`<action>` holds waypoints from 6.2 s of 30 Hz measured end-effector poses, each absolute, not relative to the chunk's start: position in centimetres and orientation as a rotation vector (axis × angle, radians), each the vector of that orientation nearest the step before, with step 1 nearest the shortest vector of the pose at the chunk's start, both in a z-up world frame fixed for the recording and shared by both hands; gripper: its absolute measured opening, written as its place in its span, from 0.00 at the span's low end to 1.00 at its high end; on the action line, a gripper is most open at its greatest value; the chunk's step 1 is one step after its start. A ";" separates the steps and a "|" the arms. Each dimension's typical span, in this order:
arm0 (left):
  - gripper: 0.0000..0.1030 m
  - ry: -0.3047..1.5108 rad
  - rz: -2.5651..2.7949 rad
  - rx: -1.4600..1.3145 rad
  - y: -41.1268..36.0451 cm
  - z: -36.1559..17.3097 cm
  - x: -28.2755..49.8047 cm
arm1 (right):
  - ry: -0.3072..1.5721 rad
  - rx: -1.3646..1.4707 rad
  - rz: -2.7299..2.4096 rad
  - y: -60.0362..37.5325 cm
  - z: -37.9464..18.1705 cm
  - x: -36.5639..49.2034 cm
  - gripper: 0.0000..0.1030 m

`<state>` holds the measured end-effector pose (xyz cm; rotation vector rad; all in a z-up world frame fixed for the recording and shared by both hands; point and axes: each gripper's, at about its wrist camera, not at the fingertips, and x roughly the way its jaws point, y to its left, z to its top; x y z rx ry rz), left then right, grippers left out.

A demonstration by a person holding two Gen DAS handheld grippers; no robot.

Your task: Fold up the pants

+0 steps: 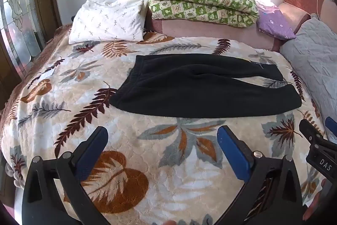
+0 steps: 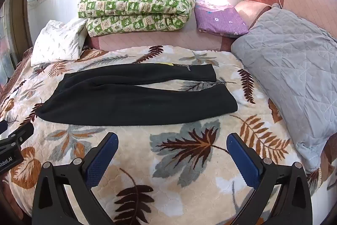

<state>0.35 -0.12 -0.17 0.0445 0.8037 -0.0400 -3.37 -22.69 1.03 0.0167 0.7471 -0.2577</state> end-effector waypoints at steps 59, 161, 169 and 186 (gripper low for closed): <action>1.00 0.807 0.042 0.023 0.9 -0.8 1.1 | 0.748 0.008 -0.255 -22.3 0.4 -2.7 1.00; 1.00 1.480 -0.009 -0.328 11.2 -9.3 37.6 | 1.096 0.460 -0.095 -49.5 -7.3 29.5 0.99; 1.00 1.469 -0.134 -0.415 9.4 -9.1 37.5 | 1.105 0.436 -0.097 -48.9 -7.7 30.2 0.99; 0.35 1.476 -0.196 -0.374 8.6 -9.9 38.8 | 1.089 0.433 -0.017 -49.5 -6.8 30.4 0.99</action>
